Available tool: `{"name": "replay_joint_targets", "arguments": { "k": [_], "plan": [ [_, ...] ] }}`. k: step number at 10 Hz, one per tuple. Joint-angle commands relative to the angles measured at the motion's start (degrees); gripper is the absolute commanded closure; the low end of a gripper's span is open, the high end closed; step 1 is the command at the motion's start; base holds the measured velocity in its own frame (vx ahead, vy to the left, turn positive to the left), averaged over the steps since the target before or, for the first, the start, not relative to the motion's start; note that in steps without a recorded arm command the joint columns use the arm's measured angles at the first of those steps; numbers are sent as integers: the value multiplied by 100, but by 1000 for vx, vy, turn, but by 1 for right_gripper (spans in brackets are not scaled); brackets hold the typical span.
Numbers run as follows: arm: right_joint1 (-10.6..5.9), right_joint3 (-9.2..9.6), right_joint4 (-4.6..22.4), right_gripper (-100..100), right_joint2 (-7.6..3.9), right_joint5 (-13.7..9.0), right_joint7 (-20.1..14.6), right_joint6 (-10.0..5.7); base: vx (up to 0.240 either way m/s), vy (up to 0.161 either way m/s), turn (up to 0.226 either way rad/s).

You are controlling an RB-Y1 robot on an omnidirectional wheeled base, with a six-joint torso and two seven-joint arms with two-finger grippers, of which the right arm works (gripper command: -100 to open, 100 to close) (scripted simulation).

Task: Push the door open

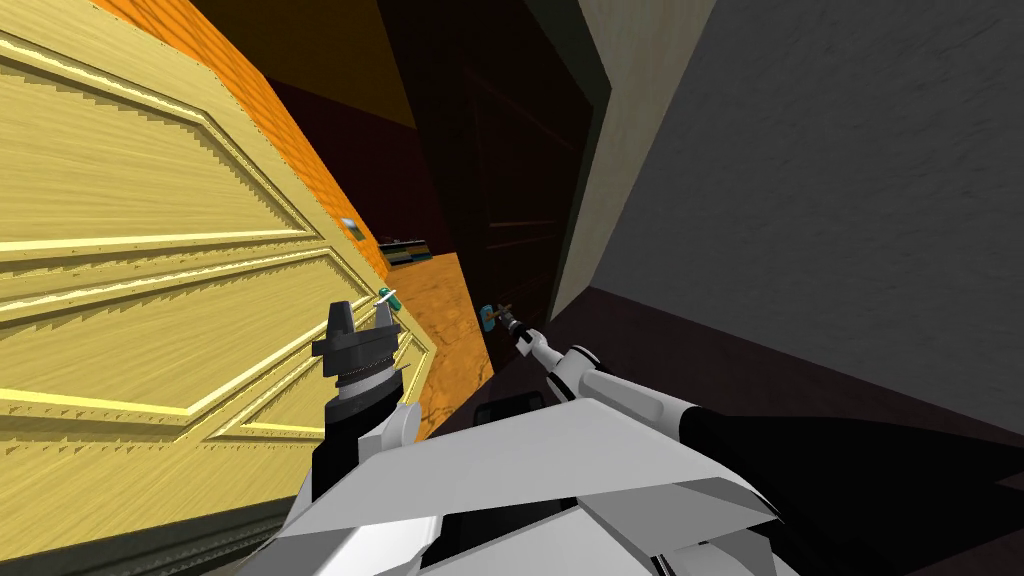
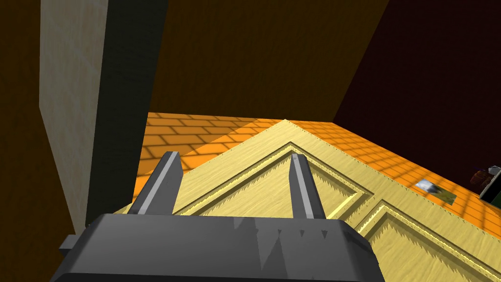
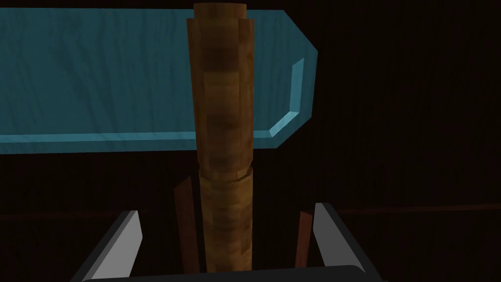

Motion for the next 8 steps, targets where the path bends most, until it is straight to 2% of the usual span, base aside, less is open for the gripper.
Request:
{"name": "replay_joint_targets", "arguments": {
  "k": [1,3,4,8],
  "plan": [
    [103,19,-196,-100,29,12,0,84,105,73,9],
    [68,8,-122,-100,37,6,10,27,29,20,-1],
    [68,8,-122,100,37,6,10,27,0,0,0],
    [68,8,-122,100,37,6,10,27,-2,-1,2]
  ]
}}
